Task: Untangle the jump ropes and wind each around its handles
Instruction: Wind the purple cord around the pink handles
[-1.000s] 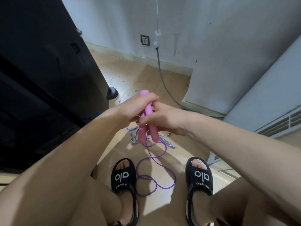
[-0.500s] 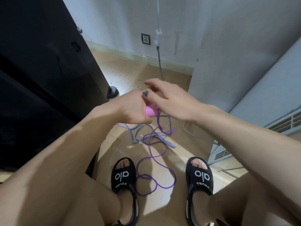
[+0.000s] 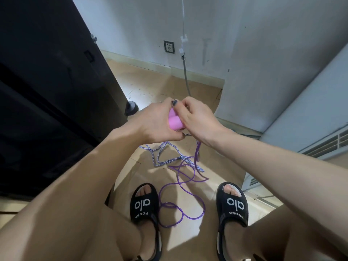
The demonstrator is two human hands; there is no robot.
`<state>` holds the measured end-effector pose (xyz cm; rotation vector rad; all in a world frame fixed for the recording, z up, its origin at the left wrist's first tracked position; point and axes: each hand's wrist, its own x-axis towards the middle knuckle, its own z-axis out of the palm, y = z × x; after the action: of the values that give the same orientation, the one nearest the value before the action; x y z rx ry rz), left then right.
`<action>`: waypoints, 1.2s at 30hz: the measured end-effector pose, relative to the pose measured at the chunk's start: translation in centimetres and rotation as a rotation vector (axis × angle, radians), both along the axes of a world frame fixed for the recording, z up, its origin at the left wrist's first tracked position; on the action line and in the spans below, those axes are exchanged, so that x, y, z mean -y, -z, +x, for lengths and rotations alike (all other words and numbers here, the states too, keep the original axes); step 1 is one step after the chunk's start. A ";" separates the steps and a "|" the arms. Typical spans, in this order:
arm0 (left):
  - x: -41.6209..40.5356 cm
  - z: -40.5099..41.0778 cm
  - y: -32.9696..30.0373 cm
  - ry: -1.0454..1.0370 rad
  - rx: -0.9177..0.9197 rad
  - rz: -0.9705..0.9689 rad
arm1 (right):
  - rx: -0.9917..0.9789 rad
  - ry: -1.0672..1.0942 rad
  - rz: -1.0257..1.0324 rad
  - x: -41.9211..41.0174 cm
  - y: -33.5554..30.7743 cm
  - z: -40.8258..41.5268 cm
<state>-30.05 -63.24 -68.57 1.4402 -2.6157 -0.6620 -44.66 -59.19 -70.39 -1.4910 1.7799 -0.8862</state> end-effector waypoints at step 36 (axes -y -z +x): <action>0.3 2.7 -1.2 -0.190 -0.042 0.017 | 0.200 0.092 -0.138 0.7 -0.8 -2.1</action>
<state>-27.37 -63.56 -67.36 1.6337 -2.4082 -0.6850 -46.74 -59.89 -69.58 -1.3603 1.6797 -1.1829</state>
